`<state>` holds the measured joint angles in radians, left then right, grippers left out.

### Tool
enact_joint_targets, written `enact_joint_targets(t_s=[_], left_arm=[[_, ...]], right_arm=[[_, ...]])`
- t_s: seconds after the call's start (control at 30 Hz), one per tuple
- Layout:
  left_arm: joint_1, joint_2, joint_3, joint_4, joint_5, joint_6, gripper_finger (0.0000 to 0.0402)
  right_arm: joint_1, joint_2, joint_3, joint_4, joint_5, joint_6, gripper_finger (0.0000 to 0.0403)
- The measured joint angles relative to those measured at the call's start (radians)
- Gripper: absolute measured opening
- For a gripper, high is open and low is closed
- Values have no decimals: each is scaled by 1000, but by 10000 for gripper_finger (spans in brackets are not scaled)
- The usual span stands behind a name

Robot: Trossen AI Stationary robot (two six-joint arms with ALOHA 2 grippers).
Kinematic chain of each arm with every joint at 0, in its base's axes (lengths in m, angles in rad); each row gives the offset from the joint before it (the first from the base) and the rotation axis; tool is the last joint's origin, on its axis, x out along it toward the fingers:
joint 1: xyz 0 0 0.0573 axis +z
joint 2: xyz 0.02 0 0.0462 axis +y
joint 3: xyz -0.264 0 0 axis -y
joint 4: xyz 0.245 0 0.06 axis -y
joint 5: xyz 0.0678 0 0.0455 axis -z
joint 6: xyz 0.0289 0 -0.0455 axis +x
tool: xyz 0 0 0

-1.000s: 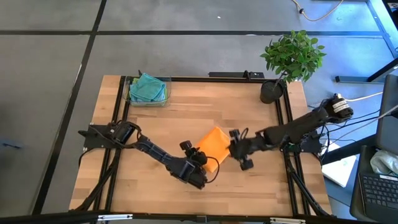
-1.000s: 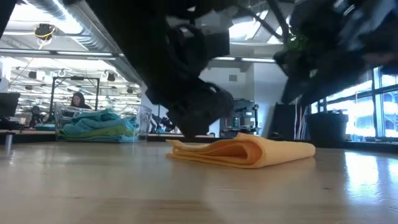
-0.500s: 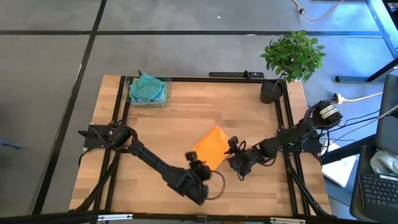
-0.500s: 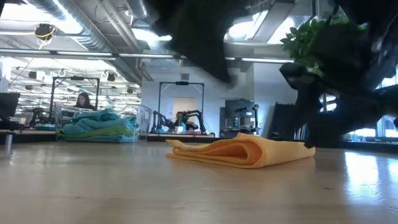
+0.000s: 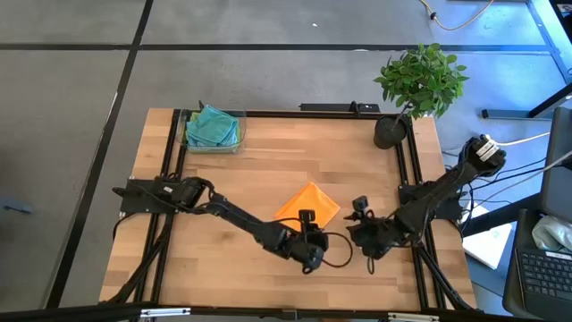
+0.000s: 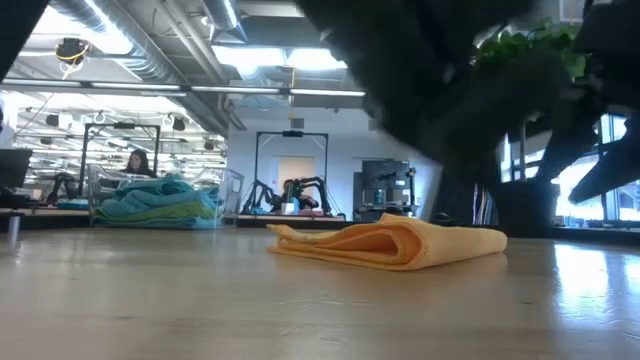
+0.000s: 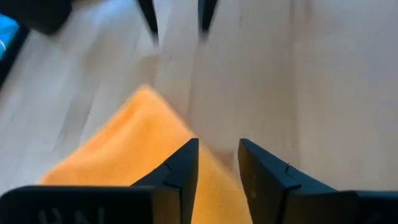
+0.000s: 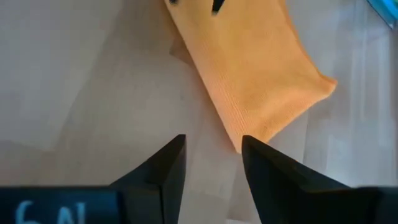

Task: Fold microfiber towels
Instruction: Stack the orange microfiber cloth on top of the blue microfiber cloth in the transparent bin

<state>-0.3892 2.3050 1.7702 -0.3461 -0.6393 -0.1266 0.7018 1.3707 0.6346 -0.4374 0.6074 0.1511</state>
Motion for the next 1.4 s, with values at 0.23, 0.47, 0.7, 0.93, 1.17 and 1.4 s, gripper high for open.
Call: enact_joint_targets(t_s=[0.23, 0.47, 0.7, 0.93, 1.17, 1.4], left_arm=[[25, 1, 56, -87, 102, -43, 155], [45, 15, 100, -171, 127, -66, 203], [95, 11, 73, -223, 194, -151, 208], [118, 12, -6, -185, 299, -241, 209], [118, 10, -38, -126, 297, -250, 207], [114, 5, -37, -234, 274, -272, 206]], right_arm=[[71, -56, -1, -40, 6, 81, 158], [73, -58, -1, -44, 28, 81, 158], [73, -58, -1, -58, 28, 77, 158], [73, -58, -1, -71, 28, 95, 158], [73, -58, -1, -75, 28, 102, 158], [73, -58, -1, -122, 28, 135, 158]])
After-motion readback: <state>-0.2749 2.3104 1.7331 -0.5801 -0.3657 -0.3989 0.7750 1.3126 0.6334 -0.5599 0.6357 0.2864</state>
